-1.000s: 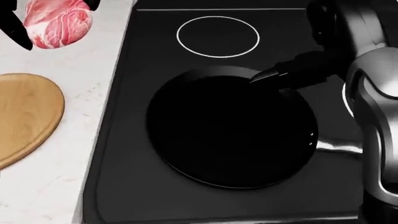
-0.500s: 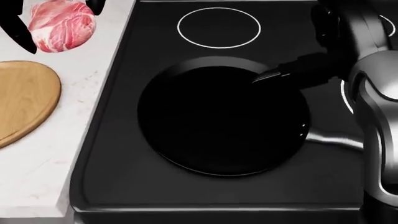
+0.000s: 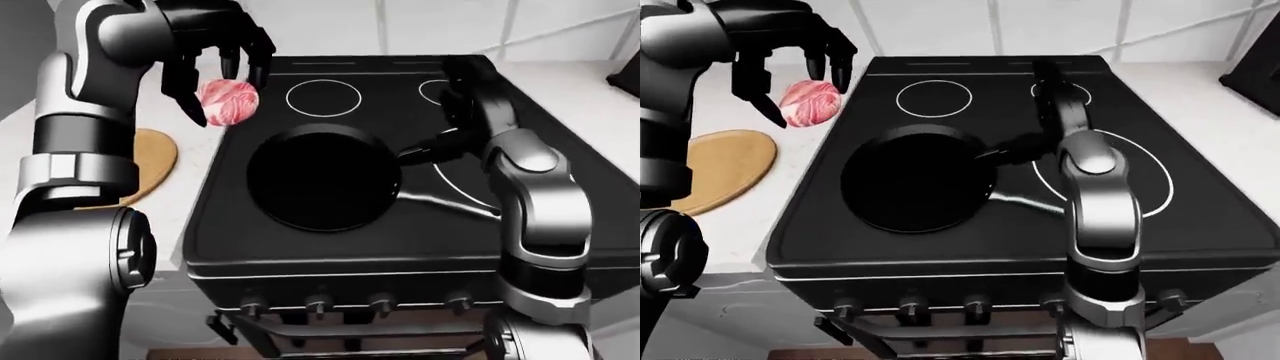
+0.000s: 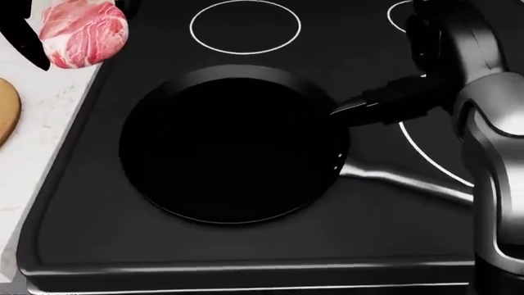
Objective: Pick the pork chop from the plate and place it in the pan.
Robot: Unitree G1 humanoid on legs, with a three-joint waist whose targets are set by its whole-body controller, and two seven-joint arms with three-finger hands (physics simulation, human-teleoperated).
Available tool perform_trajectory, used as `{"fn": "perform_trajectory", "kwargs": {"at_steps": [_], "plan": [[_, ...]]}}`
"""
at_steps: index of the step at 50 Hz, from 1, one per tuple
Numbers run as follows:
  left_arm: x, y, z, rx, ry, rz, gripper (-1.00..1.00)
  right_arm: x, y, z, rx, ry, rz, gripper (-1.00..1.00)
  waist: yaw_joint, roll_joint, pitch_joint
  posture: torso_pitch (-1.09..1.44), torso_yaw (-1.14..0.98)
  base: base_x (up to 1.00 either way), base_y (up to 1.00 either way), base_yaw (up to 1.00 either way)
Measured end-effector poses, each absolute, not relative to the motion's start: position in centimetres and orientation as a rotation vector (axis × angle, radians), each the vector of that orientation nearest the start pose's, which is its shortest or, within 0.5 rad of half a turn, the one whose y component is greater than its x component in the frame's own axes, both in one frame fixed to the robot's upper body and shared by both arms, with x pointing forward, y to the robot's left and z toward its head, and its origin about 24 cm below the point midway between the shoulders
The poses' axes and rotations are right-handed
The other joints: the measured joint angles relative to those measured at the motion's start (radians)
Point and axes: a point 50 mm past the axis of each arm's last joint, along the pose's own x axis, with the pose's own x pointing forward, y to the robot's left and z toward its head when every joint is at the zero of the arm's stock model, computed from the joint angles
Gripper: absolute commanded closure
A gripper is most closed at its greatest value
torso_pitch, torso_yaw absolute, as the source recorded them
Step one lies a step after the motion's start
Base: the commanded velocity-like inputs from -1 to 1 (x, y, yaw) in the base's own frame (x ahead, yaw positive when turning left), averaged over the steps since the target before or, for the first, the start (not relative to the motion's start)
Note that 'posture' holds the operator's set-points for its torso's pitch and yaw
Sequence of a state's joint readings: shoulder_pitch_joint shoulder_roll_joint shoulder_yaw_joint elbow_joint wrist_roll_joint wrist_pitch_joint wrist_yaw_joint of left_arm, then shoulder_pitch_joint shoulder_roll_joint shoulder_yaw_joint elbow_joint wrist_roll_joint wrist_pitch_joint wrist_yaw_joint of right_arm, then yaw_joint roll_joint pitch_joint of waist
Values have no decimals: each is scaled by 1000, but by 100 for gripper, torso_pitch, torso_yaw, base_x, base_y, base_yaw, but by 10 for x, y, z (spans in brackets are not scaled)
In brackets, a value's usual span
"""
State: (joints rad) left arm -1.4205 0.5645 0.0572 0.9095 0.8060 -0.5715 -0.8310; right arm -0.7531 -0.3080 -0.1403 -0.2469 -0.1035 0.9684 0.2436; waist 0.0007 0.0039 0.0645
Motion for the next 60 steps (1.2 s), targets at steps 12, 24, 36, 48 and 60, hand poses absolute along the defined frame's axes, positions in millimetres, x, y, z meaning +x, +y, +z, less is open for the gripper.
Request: {"fn": "perform_trajectory", "kwargs": {"at_steps": [12, 24, 36, 48, 60], "plan": [[381, 172, 345, 1528, -377, -535, 98, 325, -183, 243, -268, -46, 43, -100, 9, -20, -16, 0, 0, 0, -1, 0], [379, 174, 352, 1525, -401, -509, 98, 324, -179, 242, -268, -53, 63, -100, 12, -6, -36, 0, 0, 0, -26, 0], [382, 171, 345, 1530, -379, -543, 97, 326, -185, 237, -273, -19, 29, -100, -7, 18, 3, 0, 0, 0, 0, 0], [378, 167, 354, 1528, -410, -520, 97, 324, -183, 237, -269, -39, 42, -100, 11, -22, -19, 0, 0, 0, 0, 0], [369, 146, 338, 1524, -441, -568, 97, 323, -188, 236, -266, -31, 35, -100, 9, -18, -18, 0, 0, 0, 0, 0]]}}
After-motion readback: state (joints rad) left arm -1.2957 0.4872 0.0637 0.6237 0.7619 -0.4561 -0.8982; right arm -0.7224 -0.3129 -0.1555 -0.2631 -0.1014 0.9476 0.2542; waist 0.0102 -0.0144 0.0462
